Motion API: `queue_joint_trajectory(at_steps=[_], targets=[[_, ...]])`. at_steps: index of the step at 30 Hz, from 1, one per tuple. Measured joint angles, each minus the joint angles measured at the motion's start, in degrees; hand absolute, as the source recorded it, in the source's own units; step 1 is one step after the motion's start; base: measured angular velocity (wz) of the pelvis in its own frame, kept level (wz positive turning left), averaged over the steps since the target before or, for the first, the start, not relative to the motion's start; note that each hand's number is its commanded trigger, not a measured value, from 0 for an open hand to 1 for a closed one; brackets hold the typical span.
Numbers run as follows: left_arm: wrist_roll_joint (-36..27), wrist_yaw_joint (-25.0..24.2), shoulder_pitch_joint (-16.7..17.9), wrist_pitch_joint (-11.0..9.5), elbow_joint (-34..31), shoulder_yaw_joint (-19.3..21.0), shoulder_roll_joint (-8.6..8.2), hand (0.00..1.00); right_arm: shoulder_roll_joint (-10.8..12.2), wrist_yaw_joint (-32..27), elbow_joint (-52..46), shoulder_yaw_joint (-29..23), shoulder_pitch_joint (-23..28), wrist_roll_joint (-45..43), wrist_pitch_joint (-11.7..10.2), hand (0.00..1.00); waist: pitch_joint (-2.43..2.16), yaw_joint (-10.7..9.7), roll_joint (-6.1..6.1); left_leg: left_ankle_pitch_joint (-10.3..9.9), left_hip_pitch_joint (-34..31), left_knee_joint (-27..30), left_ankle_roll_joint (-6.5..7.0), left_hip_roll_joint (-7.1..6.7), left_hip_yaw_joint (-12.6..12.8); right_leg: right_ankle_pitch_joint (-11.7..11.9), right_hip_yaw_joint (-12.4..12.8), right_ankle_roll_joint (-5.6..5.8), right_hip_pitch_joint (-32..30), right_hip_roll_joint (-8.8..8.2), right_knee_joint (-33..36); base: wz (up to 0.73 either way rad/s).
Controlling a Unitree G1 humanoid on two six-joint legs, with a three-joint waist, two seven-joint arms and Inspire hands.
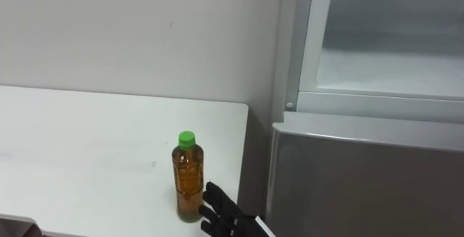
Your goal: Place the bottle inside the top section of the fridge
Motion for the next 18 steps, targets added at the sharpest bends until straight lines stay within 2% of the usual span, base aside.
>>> queue_joint_trajectory(at_steps=[7,9,10,13,16,18], targets=[[2.59,-1.14,-0.31,0.17,-0.1,0.08,0.1,0.0,-0.27,-0.77,-2.58,-0.02,-3.43,0.05,-0.03,0.0,-0.03,0.05,-0.08,0.0,-0.12,-0.06,0.0,0.0,0.37,0.0,0.66,0.0,-0.33,0.03,0.04,-0.03],[3.39,-1.31,-0.29,0.17,-0.07,0.1,0.21,0.0,-0.28,-0.86,-2.61,-0.06,-4.03,0.05,-0.03,0.0,-0.12,0.0,-0.25,0.0,-0.13,-0.09,0.0,0.0,0.35,0.0,0.59,0.0,-0.35,0.03,0.04,0.0],[3.55,-1.31,-0.27,0.17,-0.06,0.13,0.23,0.0,-0.29,-1.21,-2.61,-0.08,-4.45,-0.02,-0.03,0.0,-0.33,-0.03,-0.71,0.0,-0.04,-0.1,0.0,0.0,0.39,0.0,0.65,0.0,-0.33,0.03,0.03,0.0],[3.51,-1.25,-0.25,0.18,0.01,0.05,0.38,0.0,-0.3,-3.13,-2.61,-0.09,-5.25,-0.02,-0.03,0.0,-0.22,-0.03,-1.08,0.01,0.1,0.02,0.01,0.01,0.39,0.0,0.69,0.0,-0.13,0.03,0.02,0.0],[3.51,-1.04,-0.31,0.29,0.02,0.08,0.62,0.0,-0.59,-5.01,-2.61,-0.1,-6.25,0.02,-0.03,0.0,0.12,-0.04,-1.74,0.01,0.01,0.15,0.01,0.05,0.38,0.0,0.57,0.0,-0.15,0.03,0.01,0.0],[3.52,-0.99,-0.27,0.51,0.04,0.09,0.63,0.0,-0.75,-5.95,-2.62,-0.15,-6.52,0.0,-0.03,0.0,0.04,-0.01,-2.09,-0.01,-0.02,0.17,0.01,0.05,0.34,0.01,0.53,-0.01,-0.17,0.03,0.02,0.0]])
